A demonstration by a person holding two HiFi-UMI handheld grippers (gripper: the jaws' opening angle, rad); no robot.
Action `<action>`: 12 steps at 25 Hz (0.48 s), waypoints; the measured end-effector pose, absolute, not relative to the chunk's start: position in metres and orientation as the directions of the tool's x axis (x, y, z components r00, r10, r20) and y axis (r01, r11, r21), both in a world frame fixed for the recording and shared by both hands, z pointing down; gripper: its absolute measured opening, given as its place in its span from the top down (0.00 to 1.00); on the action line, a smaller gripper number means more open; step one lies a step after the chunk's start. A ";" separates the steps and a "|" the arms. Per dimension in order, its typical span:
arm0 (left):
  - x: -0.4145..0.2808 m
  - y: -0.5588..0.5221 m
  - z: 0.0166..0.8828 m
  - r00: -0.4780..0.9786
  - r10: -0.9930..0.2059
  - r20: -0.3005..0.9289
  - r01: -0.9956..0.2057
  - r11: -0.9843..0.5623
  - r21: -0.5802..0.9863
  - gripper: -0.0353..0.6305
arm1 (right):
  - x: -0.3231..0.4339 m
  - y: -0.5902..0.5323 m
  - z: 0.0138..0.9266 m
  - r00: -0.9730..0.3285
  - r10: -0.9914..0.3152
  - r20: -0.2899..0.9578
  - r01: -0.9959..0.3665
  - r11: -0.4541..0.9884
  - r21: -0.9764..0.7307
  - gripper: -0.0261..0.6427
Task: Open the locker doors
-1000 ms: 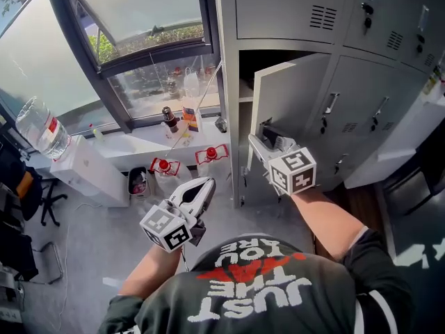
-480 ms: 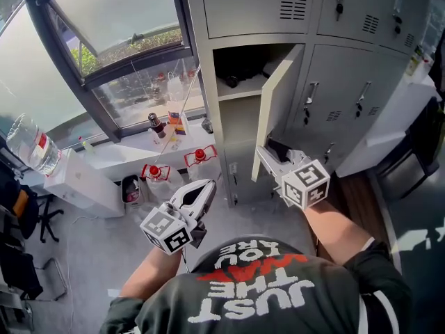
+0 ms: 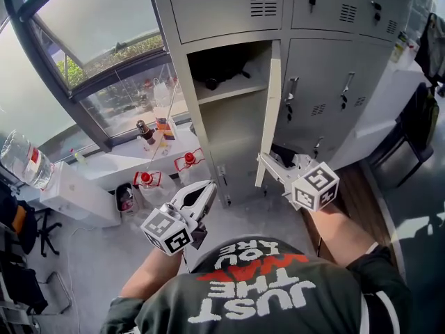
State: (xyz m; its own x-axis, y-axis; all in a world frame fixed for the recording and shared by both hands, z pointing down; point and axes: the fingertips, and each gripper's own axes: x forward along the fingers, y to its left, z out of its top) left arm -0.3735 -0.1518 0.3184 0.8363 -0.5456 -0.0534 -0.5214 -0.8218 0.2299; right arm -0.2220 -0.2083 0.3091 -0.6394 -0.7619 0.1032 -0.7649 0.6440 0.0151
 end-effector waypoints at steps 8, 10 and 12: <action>-0.346 -0.154 0.314 0.855 -0.516 -0.058 -0.492 -0.841 0.225 0.95 | -0.182 -0.193 0.307 -0.655 -0.751 0.083 -0.753 0.658 0.003 0.73; -0.341 -0.155 0.313 0.855 -0.515 -0.058 -0.491 -0.840 0.229 0.95 | -0.172 -0.190 0.306 -0.653 -0.754 0.075 -0.756 0.655 0.001 0.73; -0.335 -0.157 0.313 0.856 -0.514 -0.055 -0.489 -0.840 0.235 0.95 | -0.161 -0.188 0.306 -0.647 -0.759 0.071 -0.761 0.649 -0.001 0.73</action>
